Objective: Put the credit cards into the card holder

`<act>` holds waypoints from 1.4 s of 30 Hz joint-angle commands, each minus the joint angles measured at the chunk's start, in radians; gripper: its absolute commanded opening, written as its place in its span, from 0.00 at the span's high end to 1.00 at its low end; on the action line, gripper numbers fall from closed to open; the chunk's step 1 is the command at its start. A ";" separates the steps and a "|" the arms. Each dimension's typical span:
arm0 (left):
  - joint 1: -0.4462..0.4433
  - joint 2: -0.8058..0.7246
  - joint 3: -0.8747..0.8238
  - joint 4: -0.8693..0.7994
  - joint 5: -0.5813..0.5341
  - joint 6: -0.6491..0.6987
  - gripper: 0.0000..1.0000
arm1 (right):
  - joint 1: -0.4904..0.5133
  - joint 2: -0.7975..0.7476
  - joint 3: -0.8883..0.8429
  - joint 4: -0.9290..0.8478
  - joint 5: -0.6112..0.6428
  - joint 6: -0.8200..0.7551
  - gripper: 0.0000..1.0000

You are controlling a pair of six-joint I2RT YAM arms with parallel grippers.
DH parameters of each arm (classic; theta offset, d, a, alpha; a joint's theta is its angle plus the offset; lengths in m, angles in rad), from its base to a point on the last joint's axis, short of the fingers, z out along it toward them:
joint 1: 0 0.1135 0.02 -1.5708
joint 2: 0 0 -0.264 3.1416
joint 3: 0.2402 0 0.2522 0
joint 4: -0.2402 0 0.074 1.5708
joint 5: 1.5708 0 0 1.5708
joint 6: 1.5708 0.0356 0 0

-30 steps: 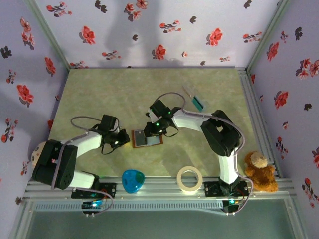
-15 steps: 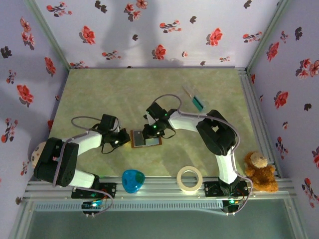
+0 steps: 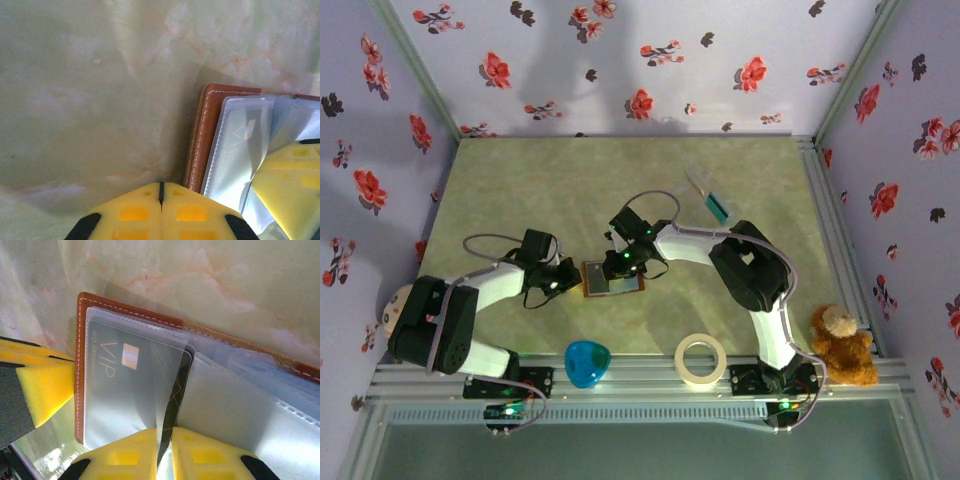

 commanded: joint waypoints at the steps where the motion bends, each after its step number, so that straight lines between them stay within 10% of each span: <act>1: -0.029 -0.030 0.030 0.038 0.076 -0.022 0.98 | 0.028 0.013 -0.043 0.037 0.002 0.014 0.84; 19: -0.004 -0.086 0.027 -0.066 0.009 0.020 0.92 | -0.035 -0.215 -0.037 -0.275 0.345 -0.141 0.49; 25: 0.004 -0.090 0.026 -0.088 0.008 0.026 0.86 | -0.042 -0.209 -0.079 -0.262 0.361 -0.164 0.53; 37: 0.014 -0.076 0.036 -0.094 0.035 0.023 0.72 | -0.089 -0.293 -0.150 -0.140 0.278 -0.732 0.55; 42: 0.030 -0.080 0.039 -0.090 0.038 0.011 0.71 | -0.098 -0.270 -0.186 -0.183 0.116 -1.316 0.49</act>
